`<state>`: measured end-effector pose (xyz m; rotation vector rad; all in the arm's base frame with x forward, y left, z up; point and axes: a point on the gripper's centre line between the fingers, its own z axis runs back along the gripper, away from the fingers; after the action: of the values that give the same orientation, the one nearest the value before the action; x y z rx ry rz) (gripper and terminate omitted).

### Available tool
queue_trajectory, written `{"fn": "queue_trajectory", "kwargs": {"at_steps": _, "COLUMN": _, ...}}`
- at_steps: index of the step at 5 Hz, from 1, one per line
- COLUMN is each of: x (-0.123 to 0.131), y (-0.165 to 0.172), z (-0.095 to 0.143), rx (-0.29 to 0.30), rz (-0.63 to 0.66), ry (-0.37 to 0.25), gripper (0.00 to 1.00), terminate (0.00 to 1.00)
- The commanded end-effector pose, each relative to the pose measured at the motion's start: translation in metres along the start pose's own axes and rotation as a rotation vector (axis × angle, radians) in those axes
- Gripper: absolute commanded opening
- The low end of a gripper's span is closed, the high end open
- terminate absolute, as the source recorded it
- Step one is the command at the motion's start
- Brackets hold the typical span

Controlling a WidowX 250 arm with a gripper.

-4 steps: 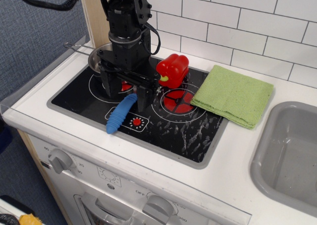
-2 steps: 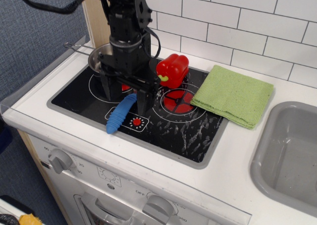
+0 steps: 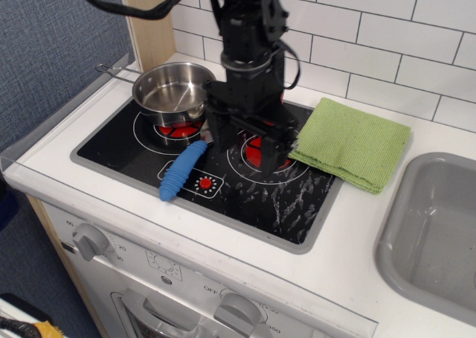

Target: Put the napkin on the bottom right.

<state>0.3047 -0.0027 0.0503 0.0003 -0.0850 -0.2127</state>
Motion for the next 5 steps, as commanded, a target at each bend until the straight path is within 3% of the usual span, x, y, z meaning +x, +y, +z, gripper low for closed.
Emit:
{"fn": "queue_trajectory", "kwargs": {"at_steps": 1, "x": 0.071, "y": -0.041, "z": 0.009, "rx": -0.005, "rz": -0.032, "ry": -0.110, "gripper": 1.00, "terminate": 0.00}}
{"fn": "queue_trajectory", "kwargs": {"at_steps": 3, "x": 0.106, "y": -0.048, "z": 0.005, "rx": -0.020, "rz": 0.003, "ry": -0.123, "gripper": 1.00, "terminate": 0.00}}
{"fn": "queue_trajectory", "kwargs": {"at_steps": 5, "x": 0.115, "y": -0.046, "z": -0.014, "rx": -0.024, "rz": 0.029, "ry": -0.097, "gripper": 1.00, "terminate": 0.00}}
